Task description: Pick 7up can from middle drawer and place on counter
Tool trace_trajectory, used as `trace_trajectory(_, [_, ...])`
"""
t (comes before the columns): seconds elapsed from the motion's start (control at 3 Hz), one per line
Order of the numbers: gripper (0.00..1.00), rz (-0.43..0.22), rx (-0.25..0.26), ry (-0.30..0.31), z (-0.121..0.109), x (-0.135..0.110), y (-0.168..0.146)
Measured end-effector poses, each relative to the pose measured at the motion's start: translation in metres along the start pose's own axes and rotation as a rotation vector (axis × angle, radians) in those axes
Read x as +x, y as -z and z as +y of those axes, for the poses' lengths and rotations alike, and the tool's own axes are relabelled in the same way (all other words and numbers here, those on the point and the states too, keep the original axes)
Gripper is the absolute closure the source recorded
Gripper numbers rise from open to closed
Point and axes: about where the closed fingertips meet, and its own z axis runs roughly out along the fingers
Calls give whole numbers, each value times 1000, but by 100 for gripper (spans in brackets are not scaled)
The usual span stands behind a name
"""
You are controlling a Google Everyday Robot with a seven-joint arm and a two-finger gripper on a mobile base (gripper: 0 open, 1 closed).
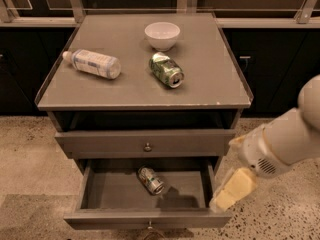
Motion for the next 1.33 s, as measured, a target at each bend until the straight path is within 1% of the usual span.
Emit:
trace_trajectory(0.33, [0, 15, -40, -25, 9, 15, -22])
trace_trajectory(0.67, [0, -34, -33, -77, 9, 28, -28])
trace_trajectory(1.0, [0, -148, -97, -198, 21, 54, -84])
trace_trajectory(1.33, [0, -202, -70, -257, 8, 56, -100])
